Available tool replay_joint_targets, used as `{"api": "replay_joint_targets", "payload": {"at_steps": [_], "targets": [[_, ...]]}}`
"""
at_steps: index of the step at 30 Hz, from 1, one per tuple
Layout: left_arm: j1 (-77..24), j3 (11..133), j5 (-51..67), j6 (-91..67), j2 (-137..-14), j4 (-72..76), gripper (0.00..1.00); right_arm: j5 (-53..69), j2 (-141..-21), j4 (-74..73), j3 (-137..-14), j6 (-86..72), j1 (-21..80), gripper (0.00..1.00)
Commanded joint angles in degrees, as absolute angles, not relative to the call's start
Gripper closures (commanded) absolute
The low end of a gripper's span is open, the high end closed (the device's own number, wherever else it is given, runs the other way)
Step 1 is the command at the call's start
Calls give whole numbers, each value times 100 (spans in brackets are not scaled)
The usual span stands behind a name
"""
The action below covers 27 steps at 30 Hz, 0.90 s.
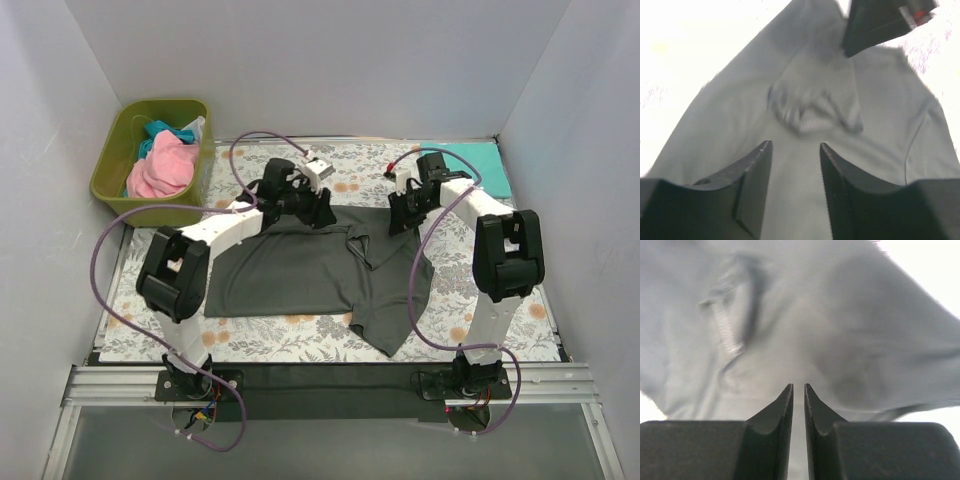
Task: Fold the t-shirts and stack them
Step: Fold the tshirt
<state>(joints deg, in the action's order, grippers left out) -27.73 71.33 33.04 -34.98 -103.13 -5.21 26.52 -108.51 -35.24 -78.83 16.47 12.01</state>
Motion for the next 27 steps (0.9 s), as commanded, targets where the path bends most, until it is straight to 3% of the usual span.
{"api": "replay_joint_targets", "payload": {"at_steps": [1,7,15,20,27], "targets": [[-3163,8065,3191,-3577,-11002,-123,58,2427,-11170,-3278,-8235,1415,1011,81],[-3656,9052,2901,-3683,-11978,-79,57,2145,-11583,-3208,-8314,1301,958,79],[-3823,9002,2400,-3393,-12480,-816,69,1925,-11716,-3182,-8306,1309,791,79],[-3692,8123,2180,-3428,-12033,-870,74,1828,-11698,-3190,-8271,1380,765,78],[-3473,6742,2118,-3121,-10381,-1405,75,1836,-11733,-3278,-8411,1582,765,78]]}}
